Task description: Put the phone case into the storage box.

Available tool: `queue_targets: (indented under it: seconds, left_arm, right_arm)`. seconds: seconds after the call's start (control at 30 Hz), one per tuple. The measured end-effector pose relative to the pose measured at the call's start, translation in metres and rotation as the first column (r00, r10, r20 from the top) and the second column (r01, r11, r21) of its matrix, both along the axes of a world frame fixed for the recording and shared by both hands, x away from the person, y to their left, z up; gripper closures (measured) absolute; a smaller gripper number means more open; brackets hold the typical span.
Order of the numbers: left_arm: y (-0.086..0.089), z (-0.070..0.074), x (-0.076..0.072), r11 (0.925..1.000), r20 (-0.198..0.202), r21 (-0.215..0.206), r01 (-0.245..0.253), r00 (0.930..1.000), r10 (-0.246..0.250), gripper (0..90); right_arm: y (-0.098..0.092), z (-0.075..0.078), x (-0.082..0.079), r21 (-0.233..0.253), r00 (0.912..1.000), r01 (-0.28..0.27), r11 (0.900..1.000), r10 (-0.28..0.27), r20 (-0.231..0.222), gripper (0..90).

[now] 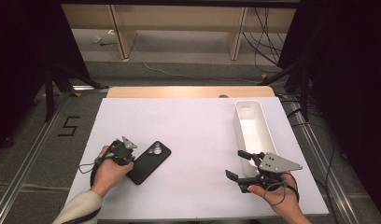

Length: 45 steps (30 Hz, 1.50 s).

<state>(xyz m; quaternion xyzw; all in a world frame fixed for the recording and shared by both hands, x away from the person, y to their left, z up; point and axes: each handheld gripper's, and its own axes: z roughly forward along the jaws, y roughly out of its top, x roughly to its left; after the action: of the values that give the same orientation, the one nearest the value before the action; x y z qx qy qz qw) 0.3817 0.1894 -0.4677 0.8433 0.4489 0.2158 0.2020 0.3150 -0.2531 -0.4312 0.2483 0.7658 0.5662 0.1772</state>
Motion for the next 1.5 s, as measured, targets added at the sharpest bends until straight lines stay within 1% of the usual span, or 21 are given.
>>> queue_targets:
  seconds: [0.07,0.13,0.2,0.23,0.27,0.3,0.33,0.4,0.43,0.47,0.5,0.53,0.57,0.63,0.73,0.87,0.97,1.07,1.23,1.37,1.5]
  left_arm:
    - [-0.002,0.005,0.0,0.9999,0.019,-0.015,0.006,0.9998,-0.006,76.7]
    - [-0.004,0.009,-0.001,0.9991,0.032,-0.041,0.013,0.9994,-0.011,71.6]
    - [-0.007,0.011,-0.001,0.9978,0.04,-0.066,0.013,0.9991,-0.01,63.4]
    - [-0.008,0.012,-0.002,0.9975,0.045,-0.07,0.016,0.9989,-0.013,59.5]
    - [-0.01,0.013,-0.002,0.9962,0.05,-0.084,0.025,0.9986,-0.021,55.8]
    - [-0.011,0.014,-0.001,0.9951,0.05,-0.096,0.025,0.9985,-0.02,51.3]
    - [-0.012,0.015,-0.001,0.9936,0.047,-0.112,0.015,0.9989,-0.01,45.8]
    - [-0.015,0.016,-0.001,0.9907,0.037,-0.134,0.022,0.9992,-0.018,30.6]
    - [-0.017,0.017,-0.001,0.9908,0.026,-0.134,0.023,0.9995,-0.02,22.7]
    - [-0.018,0.016,-0.001,0.9906,0.021,-0.134,0.028,0.9995,-0.025,17.6]
    - [-0.02,0.016,-0.002,0.9899,0.018,-0.139,0.03,0.9994,-0.028,14.5]
    - [-0.021,0.015,-0.002,0.9889,0.015,-0.145,0.035,0.9993,-0.033,13.8]
    - [-0.022,0.015,-0.002,0.9888,0.012,-0.145,0.036,0.9993,-0.034,9.8]
    - [-0.023,0.016,-0.002,0.9903,0.011,-0.134,0.038,0.9992,-0.037,3.3]
    - [-0.025,0.017,-0.001,0.989,0.013,-0.142,0.044,0.999,-0.042,0.3]
    - [-0.029,0.017,0.0,0.9875,0.012,-0.148,0.054,0.9985,-0.053,0.0]
    - [-0.034,0.018,0.003,0.9871,0.01,-0.144,0.071,0.9975,-0.07,0.0]
    - [-0.041,0.017,0.006,0.9874,0.007,-0.139,0.076,0.9971,-0.076,0.0]
    - [-0.048,0.015,0.012,0.9876,-0.012,-0.132,0.085,0.9961,-0.088,0.0]
    - [-0.05,0.012,0.018,0.9881,-0.032,-0.129,0.083,0.9956,-0.088,0.0]
    - [-0.053,0.01,0.022,0.9885,-0.042,-0.125,0.084,0.9951,-0.09,0.0]
  right_arm:
    - [0.0,0.0,0.0,0.001,1.0,0.001,1.0,-0.001,0.001,19.7]
    - [0.0,0.0,0.0,0.002,1.0,0.002,1.0,-0.002,-0.002,19.7]
    - [0.0,0.0,0.0,0.0,1.0,0.002,1.0,-0.002,0.002,19.7]
    - [0.0,0.0,0.0,0.001,1.0,0.001,1.0,-0.001,0.002,19.7]
    - [0.0,0.0,0.0,0.002,1.0,0.001,1.0,-0.001,0.002,19.7]
    - [0.0,0.0,0.0,0.002,1.0,0.001,1.0,-0.001,0.001,19.7]
    - [0.0,0.0,0.0,0.002,1.0,0.0,1.0,0.0,0.002,19.7]
    - [0.0,0.0,0.0,0.002,1.0,0.001,1.0,-0.001,0.002,19.7]
    - [0.0,0.0,0.0,0.002,1.0,0.001,1.0,-0.001,-0.001,19.7]
    - [0.0,0.0,0.0,0.003,1.0,0.001,1.0,-0.001,-0.002,19.7]
    - [0.0,0.0,0.0,0.003,1.0,0.001,1.0,-0.001,-0.003,19.7]
    - [0.0,0.0,0.0,0.003,1.0,0.0,1.0,0.0,0.001,19.7]
    - [0.0,0.0,0.0,0.002,1.0,0.0,1.0,0.0,0.001,19.7]
    - [0.0,0.0,0.0,0.001,1.0,-0.001,1.0,0.001,0.001,19.7]
    - [0.0,0.0,0.0,0.002,1.0,0.0,1.0,0.0,0.001,19.7]
    - [0.0,0.0,0.0,0.001,1.0,0.0,1.0,0.0,0.0,19.7]
    - [0.001,0.0,0.0,0.001,1.0,0.0,1.0,0.0,-0.001,19.7]
    - [0.001,0.0,0.0,0.001,1.0,0.0,1.0,0.0,-0.002,19.7]
    - [0.001,-0.001,0.0,0.0,1.0,0.001,1.0,-0.001,-0.005,19.7]
    - [0.001,-0.001,0.0,-0.002,1.0,0.0,1.0,0.0,-0.004,19.7]
    - [0.001,-0.001,0.0,-0.002,1.0,-0.002,1.0,0.002,-0.001,19.7]
